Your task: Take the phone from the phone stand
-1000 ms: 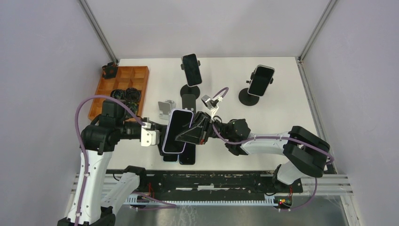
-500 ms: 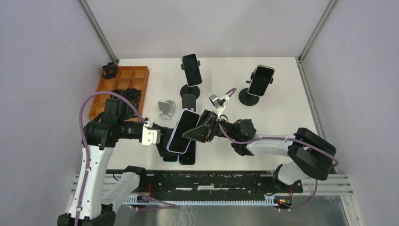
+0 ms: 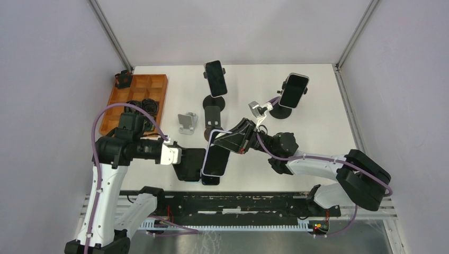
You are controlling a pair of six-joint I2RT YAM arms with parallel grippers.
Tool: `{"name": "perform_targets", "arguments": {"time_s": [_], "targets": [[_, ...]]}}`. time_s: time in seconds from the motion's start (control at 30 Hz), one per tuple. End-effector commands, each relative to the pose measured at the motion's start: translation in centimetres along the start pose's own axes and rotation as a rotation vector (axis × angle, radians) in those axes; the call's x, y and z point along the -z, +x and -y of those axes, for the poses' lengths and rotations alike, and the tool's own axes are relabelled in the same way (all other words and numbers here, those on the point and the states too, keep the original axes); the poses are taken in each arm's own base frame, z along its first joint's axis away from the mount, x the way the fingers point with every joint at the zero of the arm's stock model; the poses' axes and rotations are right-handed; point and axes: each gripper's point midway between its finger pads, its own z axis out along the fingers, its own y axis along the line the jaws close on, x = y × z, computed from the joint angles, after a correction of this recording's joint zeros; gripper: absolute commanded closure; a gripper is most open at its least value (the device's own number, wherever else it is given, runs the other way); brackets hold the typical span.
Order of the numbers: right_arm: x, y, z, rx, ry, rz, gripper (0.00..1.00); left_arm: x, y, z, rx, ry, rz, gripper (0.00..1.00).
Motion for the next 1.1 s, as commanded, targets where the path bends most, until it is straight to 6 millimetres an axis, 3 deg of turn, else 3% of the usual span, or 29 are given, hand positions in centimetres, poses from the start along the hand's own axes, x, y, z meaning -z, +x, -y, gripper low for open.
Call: {"name": "perform_targets", "arguments": {"time_s": [0.0, 0.13, 0.23, 0.37, 0.57, 0.8, 1.07], "targets": [[2.0, -3.7, -1.9, 0.067, -0.019, 0.082, 0.96, 0.2, -1.3, -0.3, -0.052, -0.008, 0.039, 0.98], [5.2, -4.3, -0.2, 0.102, 0.106, 0.048, 0.95, 0.3, -1.3, -0.3, -0.064, -0.013, 0.035, 0.98], [7.2, -2.6, 3.5, 0.125, 0.293, -0.068, 0.96, 0.4, -1.4, -0.4, -0.069, -0.015, 0.037, 0.98], [11.2, 1.3, 9.4, 0.083, 0.561, -0.235, 1.0, 0.4, -1.8, -0.5, -0.078, -0.017, 0.052, 0.98], [15.3, 7.3, 15.5, -0.102, 0.729, -0.39, 1.0, 0.6, -2.3, -0.5, -0.08, -0.025, 0.061, 0.98], [15.5, 9.6, 19.9, -0.184, 0.771, -0.427, 1.0, 0.9, -2.6, 0.0, -0.085, -0.034, 0.053, 0.98], [14.8, 10.3, 22.5, -0.279, 0.777, -0.362, 1.0, 1.0, -2.7, 0.1, -0.083, -0.033, 0.057, 0.98]]}}
